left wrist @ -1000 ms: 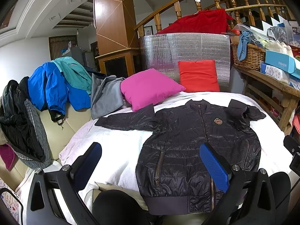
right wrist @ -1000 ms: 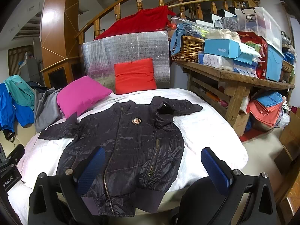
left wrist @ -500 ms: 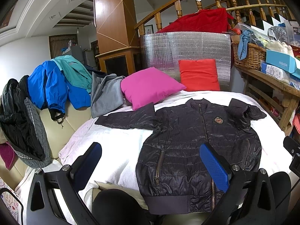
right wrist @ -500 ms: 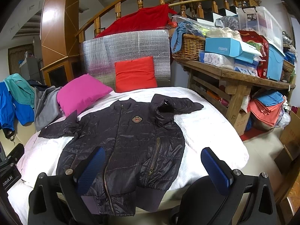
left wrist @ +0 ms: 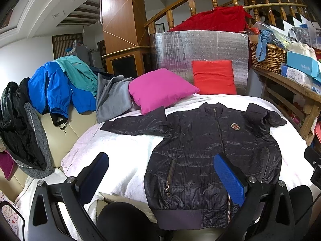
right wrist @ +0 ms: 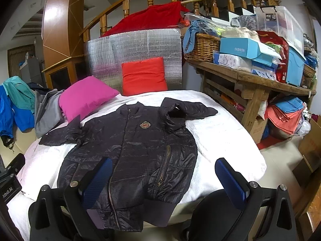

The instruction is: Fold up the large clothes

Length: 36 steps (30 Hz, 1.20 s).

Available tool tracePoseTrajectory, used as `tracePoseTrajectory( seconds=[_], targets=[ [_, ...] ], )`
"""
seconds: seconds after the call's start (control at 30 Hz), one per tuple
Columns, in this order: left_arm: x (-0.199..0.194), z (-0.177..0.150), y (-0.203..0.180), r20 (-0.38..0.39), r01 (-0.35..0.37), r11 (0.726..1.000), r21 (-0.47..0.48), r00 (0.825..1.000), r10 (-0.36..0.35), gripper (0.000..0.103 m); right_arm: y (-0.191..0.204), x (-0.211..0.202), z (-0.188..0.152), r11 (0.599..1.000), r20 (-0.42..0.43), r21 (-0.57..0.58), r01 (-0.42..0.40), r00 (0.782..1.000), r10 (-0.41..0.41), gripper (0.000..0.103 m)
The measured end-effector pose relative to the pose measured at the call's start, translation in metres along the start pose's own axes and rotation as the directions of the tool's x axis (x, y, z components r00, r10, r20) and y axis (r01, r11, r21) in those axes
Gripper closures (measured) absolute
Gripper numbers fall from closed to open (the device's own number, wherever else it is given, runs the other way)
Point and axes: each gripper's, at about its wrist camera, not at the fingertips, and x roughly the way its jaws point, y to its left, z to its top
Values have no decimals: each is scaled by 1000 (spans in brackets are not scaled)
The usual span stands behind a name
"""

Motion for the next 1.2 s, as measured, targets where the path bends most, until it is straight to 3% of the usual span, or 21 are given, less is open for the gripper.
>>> tracePoseTrajectory(
  seconds=[0.37, 0.47, 0.57, 0.67, 0.8, 0.87, 0.9, 1.0, 1.03, 1.13, 1.2],
  targets=[
    [47, 12, -10, -63, 12, 1000, 4, 998, -12, 0, -19, 46, 15, 999, -41, 15, 41, 998, -41, 0],
    [98, 22, -19, -168, 64, 998, -4, 984, -63, 0, -42, 76, 29, 997, -56, 69, 33, 998, -29, 0],
    [165, 25, -31, -275, 80, 997, -17, 958, -82, 0, -79, 122, 47, 989, -78, 146, 22, 997, -10, 0],
    [242, 25, -45, -387, 62, 997, -40, 919, -72, 0, -126, 186, 62, 961, -129, 276, -35, 989, 73, 0],
    [311, 24, -58, -424, -6, 999, -48, 905, -15, 0, -191, 277, 73, 863, -143, 492, -114, 967, 209, 0],
    [335, 26, -65, -431, -5, 996, -85, 902, -32, 0, -220, 319, 75, 770, -120, 617, -160, 948, 293, 0],
    [340, 27, -67, -426, 3, 995, -101, 904, -46, 0, -236, 341, 75, 693, -87, 696, -186, 937, 339, 0],
    [349, 29, -74, -365, 19, 994, -109, 929, -58, 0, -262, 391, 77, 526, 3, 814, -248, 907, 422, 0],
    [351, 28, -77, -352, 29, 993, -116, 934, -68, 0, -267, 407, 79, 506, 3, 829, -238, 907, 421, 0],
    [361, 30, -79, -363, 75, 985, -156, 923, -128, 0, -275, 446, 76, 488, -54, 858, -159, 918, 394, 1],
    [366, 35, -79, -336, 79, 985, -151, 933, -126, 0, -280, 471, 70, 433, -79, 894, -115, 911, 406, 13]
  ],
)
